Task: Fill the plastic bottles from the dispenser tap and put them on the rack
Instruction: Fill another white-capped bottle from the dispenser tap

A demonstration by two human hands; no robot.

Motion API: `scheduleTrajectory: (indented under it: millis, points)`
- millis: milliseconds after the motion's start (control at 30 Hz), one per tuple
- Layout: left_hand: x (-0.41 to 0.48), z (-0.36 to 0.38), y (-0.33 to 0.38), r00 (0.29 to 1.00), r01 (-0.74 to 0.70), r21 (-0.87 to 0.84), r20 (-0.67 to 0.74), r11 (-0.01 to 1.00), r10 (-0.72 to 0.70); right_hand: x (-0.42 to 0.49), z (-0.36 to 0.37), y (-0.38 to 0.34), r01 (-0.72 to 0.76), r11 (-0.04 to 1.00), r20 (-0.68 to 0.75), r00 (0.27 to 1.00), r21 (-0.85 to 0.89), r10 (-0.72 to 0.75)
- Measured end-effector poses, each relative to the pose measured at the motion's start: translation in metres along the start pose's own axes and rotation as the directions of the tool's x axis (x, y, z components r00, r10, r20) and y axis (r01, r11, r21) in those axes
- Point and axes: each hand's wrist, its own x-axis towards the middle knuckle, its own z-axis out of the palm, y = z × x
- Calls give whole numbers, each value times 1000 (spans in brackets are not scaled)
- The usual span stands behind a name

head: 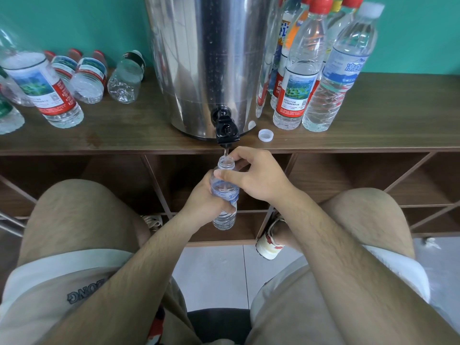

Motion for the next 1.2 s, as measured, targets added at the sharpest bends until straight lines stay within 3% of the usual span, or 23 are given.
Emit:
scheduleTrajectory:
  millis: [1200]
  points:
    - [1, 1, -2, 1000, -1, -26, 3, 1000, 2, -1, 0, -1, -18, 1000, 5, 1000, 6, 18]
